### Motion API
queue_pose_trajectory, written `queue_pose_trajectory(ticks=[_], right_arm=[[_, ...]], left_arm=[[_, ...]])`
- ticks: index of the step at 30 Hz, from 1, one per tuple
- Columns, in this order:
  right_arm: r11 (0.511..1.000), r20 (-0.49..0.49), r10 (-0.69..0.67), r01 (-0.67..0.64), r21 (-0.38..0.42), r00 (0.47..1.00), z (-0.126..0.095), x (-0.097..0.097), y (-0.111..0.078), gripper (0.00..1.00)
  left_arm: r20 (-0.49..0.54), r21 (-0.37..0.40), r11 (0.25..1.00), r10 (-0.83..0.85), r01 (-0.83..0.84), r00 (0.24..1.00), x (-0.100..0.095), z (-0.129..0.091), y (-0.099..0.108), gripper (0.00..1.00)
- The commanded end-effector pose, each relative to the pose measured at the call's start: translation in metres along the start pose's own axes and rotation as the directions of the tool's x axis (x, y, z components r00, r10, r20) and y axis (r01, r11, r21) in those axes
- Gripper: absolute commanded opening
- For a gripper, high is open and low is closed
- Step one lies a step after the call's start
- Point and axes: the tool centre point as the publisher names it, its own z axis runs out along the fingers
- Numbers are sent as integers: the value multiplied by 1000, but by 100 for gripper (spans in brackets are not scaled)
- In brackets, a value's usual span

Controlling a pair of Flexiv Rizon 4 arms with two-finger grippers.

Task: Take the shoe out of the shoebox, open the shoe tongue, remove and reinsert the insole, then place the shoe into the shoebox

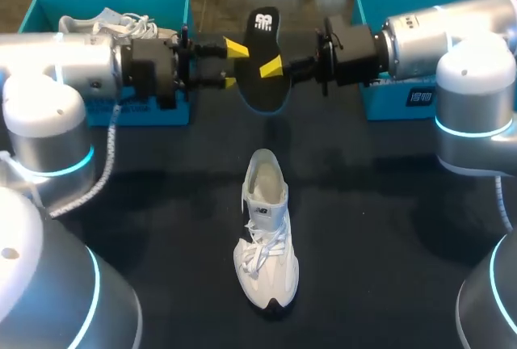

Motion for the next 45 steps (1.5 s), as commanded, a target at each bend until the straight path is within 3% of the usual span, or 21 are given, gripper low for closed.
queue_pose_trajectory(ticks=[1,11,15,19,22,38,42,45], right_arm=[[1000,-9,-25,25,5,1000,-5,-4,-4,0],[1000,-9,-25,25,5,1000,-5,-4,-4,0],[999,8,-49,50,-13,999,-8,-6,-4,0],[988,-36,-147,144,-55,989,-13,-19,-7,0],[977,-26,-210,208,-52,977,-13,-24,-7,0],[977,-26,-210,208,-52,977,-13,-24,-7,0],[972,-18,-229,228,-63,973,-15,-27,-12,0],[952,-19,-292,289,-97,956,-20,-33,-23,0]], left_arm=[[-103,39,996,-77,82,992,-8,-21,0,100],[-103,39,996,-77,82,992,-8,-21,0,100],[-184,-82,980,-195,183,963,-3,-22,-5,100],[-279,-183,949,-301,257,912,0,-34,-8,100],[-349,-306,932,-301,196,888,0,-45,-11,100],[-349,-306,932,-301,196,888,0,-45,-11,100],[-416,-385,881,-431,274,801,22,-31,-21,100],[-450,-460,781,-616,423,647,28,-36,-23,100]])
